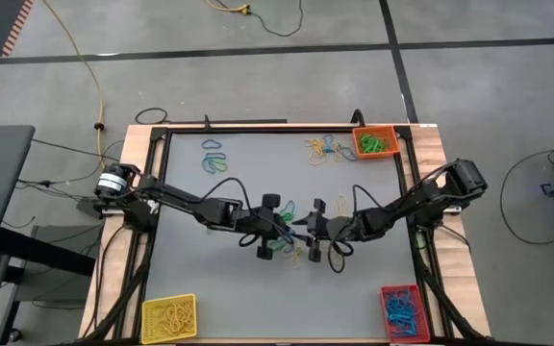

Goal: Sort rubber bands into baskets
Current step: Put the blue rubber band into the red bin

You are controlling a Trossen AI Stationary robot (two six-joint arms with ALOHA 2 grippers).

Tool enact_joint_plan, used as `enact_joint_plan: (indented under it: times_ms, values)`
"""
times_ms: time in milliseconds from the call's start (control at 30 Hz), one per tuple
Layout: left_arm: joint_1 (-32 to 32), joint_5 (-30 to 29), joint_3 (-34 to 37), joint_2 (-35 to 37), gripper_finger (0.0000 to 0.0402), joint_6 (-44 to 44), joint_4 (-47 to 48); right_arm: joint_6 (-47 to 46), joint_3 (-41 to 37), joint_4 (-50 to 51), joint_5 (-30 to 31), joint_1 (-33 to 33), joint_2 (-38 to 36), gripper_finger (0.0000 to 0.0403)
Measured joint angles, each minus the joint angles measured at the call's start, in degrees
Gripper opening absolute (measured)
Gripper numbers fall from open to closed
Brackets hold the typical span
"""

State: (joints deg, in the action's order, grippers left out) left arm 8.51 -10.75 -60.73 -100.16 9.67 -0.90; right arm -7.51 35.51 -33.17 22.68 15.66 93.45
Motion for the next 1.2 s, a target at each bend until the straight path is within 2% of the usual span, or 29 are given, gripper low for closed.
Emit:
enact_joint_plan:
  times_ms: [433, 633, 767, 900, 1067, 1200]
  values:
    - [0.07, 0.07, 0.00, 0.00, 0.0000, -1.88, 2.81, 1.17, 0.00, 1.39, -0.07, -0.02, 0.00, 0.0021]
    - [0.07, 0.07, 0.00, 0.00, 0.0010, -1.85, 3.22, 1.88, 0.00, 3.61, -0.15, 0.10, -0.32, 0.0019]
    - [0.31, 0.07, 0.04, 0.00, 0.0052, 0.09, 3.29, 0.89, 0.00, 10.01, -0.31, 0.71, -3.09, 0.0019]
    - [0.74, 0.16, 0.04, 0.00, 0.0122, 2.55, 2.39, -0.42, 0.00, 21.31, -1.83, 2.71, -9.69, 0.0019]
    - [0.50, -0.26, 0.07, -0.02, 0.0205, 3.12, 0.22, -6.64, 0.00, 39.27, -8.44, 6.56, -21.59, 0.0019]
    - [-0.61, -2.03, 0.23, -0.35, 0.0227, 2.39, -0.15, -15.09, 0.00, 52.53, -16.43, 10.88, -31.81, 0.0019]
